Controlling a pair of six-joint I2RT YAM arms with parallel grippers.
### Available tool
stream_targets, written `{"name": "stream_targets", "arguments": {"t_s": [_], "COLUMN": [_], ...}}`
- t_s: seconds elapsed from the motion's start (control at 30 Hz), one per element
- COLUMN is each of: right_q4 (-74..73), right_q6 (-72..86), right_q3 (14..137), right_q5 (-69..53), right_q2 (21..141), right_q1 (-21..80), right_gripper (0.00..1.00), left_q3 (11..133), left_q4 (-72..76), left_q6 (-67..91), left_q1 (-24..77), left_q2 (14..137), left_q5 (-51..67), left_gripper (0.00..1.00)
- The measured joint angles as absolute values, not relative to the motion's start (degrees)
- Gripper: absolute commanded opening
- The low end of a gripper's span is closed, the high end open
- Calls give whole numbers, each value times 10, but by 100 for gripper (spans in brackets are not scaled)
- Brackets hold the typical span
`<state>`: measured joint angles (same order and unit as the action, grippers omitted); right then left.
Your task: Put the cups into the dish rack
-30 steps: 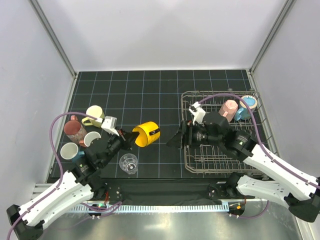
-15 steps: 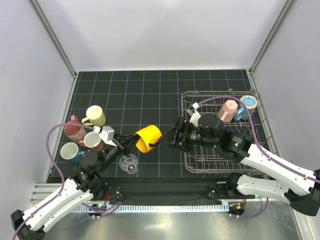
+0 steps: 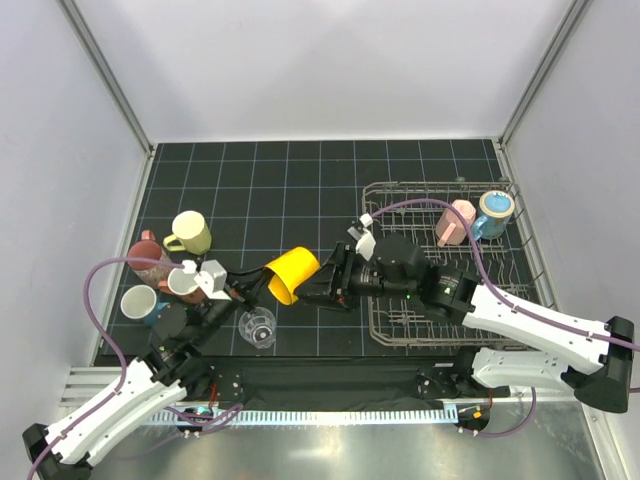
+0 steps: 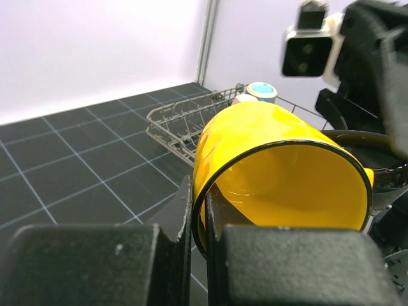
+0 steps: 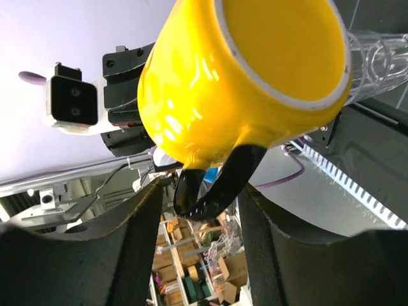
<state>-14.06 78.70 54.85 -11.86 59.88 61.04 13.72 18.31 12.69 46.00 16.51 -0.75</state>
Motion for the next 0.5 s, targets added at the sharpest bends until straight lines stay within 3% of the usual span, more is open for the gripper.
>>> {"name": "stream_targets", "arguments": {"t_s": [0.5], "right_q4": [-72], "right_q6": [828], "right_q3": [503], "right_q5": [-141], "right_q2": [593], "right_q1": [625], "right_gripper": [51], "left_q3": [120], "left_q4": [226], "left_q6": [57], "left_q1": [460], "left_q2": [129], "left_q5": [82], "left_gripper": [0]}}
